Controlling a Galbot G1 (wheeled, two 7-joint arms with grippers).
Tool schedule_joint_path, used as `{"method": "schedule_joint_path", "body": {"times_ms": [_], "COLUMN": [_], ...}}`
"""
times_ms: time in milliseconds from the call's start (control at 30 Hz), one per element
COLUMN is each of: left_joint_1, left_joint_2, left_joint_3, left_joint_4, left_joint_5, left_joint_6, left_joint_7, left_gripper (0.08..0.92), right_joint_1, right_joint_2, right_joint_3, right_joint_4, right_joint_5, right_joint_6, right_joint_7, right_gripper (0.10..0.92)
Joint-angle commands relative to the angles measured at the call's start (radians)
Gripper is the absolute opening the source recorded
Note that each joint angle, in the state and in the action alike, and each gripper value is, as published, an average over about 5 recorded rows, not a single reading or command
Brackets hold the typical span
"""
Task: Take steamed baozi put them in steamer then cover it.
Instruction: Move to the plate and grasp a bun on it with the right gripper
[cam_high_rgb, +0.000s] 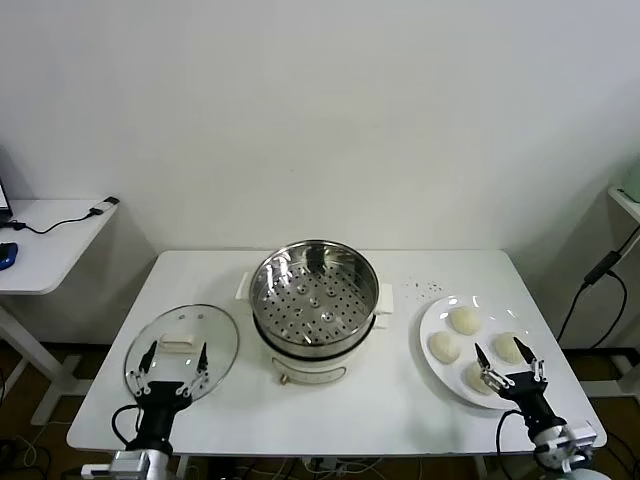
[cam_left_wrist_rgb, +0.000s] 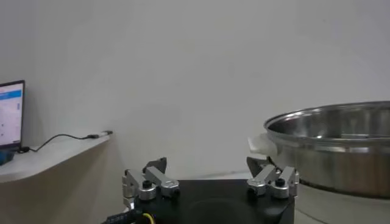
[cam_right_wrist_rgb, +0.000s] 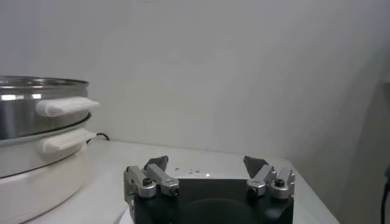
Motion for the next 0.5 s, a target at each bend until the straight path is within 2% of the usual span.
{"method": "schedule_joint_path", "body": {"times_ms": [33,267,367,500], "left_joint_1": [0.006,0.006,0.011,0.017], "left_joint_2": [0.001,0.007,0.007,0.007], "left_joint_3": [0.000,0.004,0.006,0.006], "left_joint_4": [0.000,0.000,0.002,0.005], "left_joint_5": [-0.001,0.001,0.001,0.000], "left_joint_6": [-0.004,-0.005,-0.008,-0.012], "left_joint_7": [-0.004,-0.006,-0.007,-0.008], "left_gripper": [0.823,0.823,0.823,0.823], "right_joint_1": [0.085,0.257,0.367,0.605], "right_joint_2": [-0.133,-0.496,-0.637,-0.746], "right_joint_3": [-0.003,-0.114,-0.210,-0.439], "right_joint_4": [-0.037,-0.136,-0.210,-0.314], "right_joint_5": [-0.117,-0.251,-0.318,-0.384], "right_joint_6": [-0.055,-0.246,-0.275,-0.276], "right_joint_7": [-0.075,-0.359,-0.496,-0.656], "right_gripper": [0.823,0.823,0.823,0.823]}}
